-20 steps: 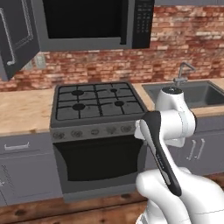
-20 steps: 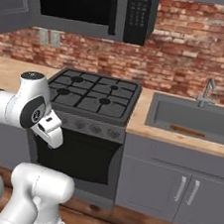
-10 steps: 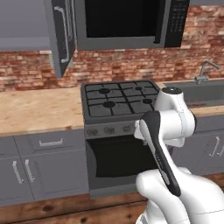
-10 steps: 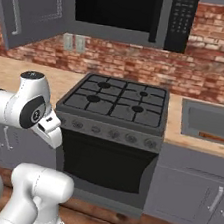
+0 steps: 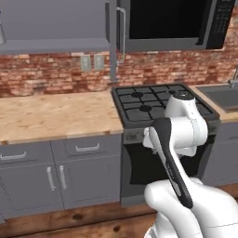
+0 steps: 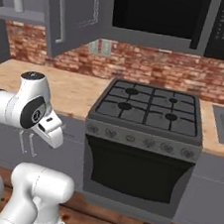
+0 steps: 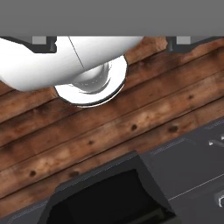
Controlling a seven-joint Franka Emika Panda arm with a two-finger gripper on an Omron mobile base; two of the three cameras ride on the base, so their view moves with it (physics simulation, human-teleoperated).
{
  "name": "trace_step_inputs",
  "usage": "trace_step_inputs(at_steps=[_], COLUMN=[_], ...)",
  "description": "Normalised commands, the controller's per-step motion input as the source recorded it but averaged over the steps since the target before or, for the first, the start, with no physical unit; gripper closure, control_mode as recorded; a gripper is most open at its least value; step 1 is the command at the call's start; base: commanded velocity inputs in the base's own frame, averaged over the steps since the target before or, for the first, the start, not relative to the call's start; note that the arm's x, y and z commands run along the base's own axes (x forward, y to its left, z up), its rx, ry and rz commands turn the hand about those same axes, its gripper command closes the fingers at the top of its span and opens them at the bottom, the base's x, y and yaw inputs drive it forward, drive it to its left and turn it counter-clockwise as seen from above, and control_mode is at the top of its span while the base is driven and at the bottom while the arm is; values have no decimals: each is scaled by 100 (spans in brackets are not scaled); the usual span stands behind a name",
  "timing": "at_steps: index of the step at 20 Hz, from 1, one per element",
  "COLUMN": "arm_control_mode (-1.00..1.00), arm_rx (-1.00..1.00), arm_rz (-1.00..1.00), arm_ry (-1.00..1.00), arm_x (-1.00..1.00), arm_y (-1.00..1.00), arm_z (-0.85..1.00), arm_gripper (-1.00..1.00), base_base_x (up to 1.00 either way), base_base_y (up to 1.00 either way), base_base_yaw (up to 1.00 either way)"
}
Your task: Move the cutting board and knife to the sink. Then move spray from the cabinet to the counter.
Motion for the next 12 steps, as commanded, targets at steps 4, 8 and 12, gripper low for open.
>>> trace_step_inputs(at_steps=[4, 8, 12], arm_control_mode=[100, 100, 100], arm_rx=[0, 0, 0], arm_rz=[0, 0, 0], arm_ry=[0, 0, 0], arm_x=[0, 0, 0], arm_y=[0, 0, 0], arm_z=[0, 0, 0], arm_gripper=[-100, -100, -100], base_base_x=[0, 3, 14], base_base_y=[82, 83, 84], base_base_yaw=[-1, -2, -5])
